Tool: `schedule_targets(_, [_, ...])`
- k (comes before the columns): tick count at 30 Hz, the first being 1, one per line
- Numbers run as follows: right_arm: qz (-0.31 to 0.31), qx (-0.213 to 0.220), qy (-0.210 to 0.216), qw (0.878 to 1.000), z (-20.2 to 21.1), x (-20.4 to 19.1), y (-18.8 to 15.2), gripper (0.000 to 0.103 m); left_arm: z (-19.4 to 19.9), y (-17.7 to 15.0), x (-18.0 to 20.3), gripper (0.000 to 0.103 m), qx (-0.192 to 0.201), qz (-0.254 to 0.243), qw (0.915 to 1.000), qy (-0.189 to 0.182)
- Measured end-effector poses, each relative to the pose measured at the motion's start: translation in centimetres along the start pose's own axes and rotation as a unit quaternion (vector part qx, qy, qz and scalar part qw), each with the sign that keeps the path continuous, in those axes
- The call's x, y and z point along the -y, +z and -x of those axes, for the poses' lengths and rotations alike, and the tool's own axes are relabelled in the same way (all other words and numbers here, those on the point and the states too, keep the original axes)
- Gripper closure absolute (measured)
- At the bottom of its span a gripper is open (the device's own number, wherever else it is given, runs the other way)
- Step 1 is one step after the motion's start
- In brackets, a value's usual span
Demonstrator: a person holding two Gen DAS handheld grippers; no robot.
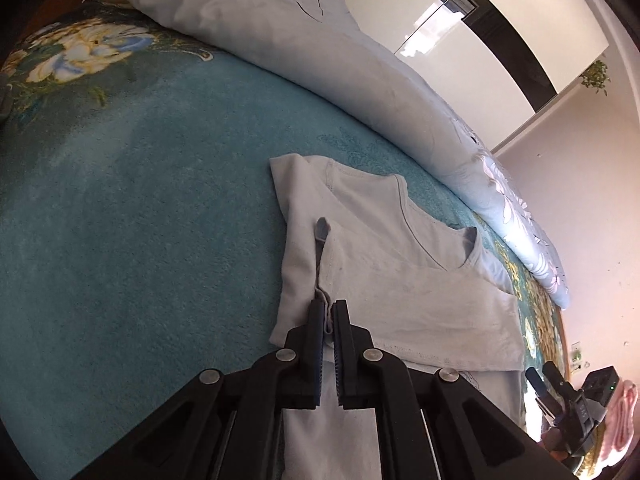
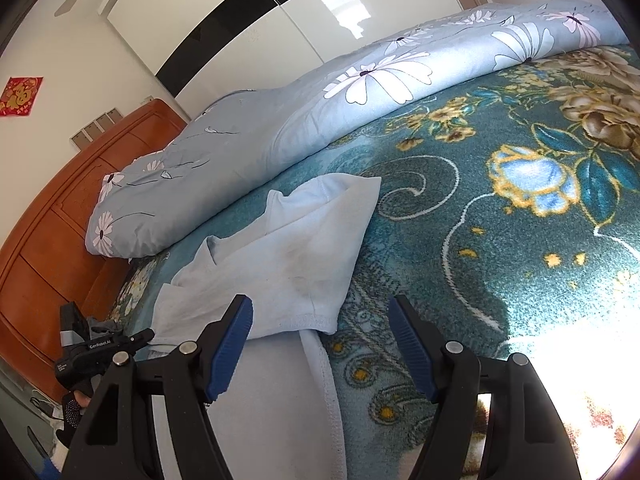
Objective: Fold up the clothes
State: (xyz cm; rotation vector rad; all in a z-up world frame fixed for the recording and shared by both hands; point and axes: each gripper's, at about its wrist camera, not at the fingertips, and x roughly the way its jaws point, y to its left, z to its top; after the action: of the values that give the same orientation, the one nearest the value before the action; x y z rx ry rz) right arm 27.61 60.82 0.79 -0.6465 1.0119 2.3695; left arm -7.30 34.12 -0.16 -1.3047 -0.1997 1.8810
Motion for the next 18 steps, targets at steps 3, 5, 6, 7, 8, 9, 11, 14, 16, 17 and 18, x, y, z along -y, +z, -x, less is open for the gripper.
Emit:
schedule_targets(3, [0.002, 0.001, -0.003, 1.000, 0.0, -0.1, 0.0, 0.031, 1.4, 0.2, 0.8, 0.096, 0.006, -0.008, 0.9998, -0.015])
schedule_targets(5, [0.010, -0.001, -0.006, 1.000, -0.2, -0.4, 0.1, 0.031, 1.7, 0.7, 1.5, 0.091, 0.012, -0.014, 0.9997, -0.015])
schedule_targets(6, [0.016, -0.003, -0.007, 1.000, -0.3, -0.7, 0.1, 0.031, 1.8, 0.9, 1.7, 0.089, 0.014, -0.014, 0.9997, -0.017])
schedule_targets(7, [0.022, -0.005, -0.008, 1.000, -0.5, -1.0, 0.1, 0.031, 1.7, 1.0, 1.8, 0.089, 0.011, -0.010, 0.9996, -0.022])
schedule_targets(8, [0.027, -0.010, -0.006, 1.000, -0.7, -1.2, 0.1, 0.031, 1.7, 1.0, 1.9, 0.088, 0.006, -0.006, 0.9996, -0.028])
schedule_targets(9, [0.031, -0.014, -0.002, 0.999, -0.8, -1.5, -0.1, 0.031, 1.6, 0.8, 2.1, 0.086, -0.001, -0.004, 0.9993, -0.036])
schedule_targets(11, [0.034, -0.020, -0.004, 0.999, -0.8, -1.8, -0.3, 0.031, 1.8, -0.2, 2.6, 0.082, -0.016, -0.016, 0.9992, -0.034])
schedule_targets(14, [0.032, -0.025, -0.005, 0.999, -0.3, -2.1, -0.6, 0.031, 3.5, -2.6, 2.3, 0.072, -0.035, -0.038, 0.9986, -0.011])
schedule_targets(16, [0.030, -0.035, 0.008, 0.999, 0.4, -2.2, -1.4, 0.031, 5.3, -4.9, 1.5, 0.060, -0.038, -0.047, 0.9982, -0.003])
schedule_targets(17, [0.028, -0.046, 0.015, 0.998, 0.9, -2.1, -2.2, 0.031, 6.2, -6.1, 1.0, 0.054, -0.039, -0.051, 0.9979, 0.004])
schedule_targets(18, [0.027, -0.058, 0.022, 0.998, 1.3, -2.0, -3.1, 0.031, 6.9, -7.3, 0.5, 0.052, -0.040, -0.053, 0.9977, 0.013])
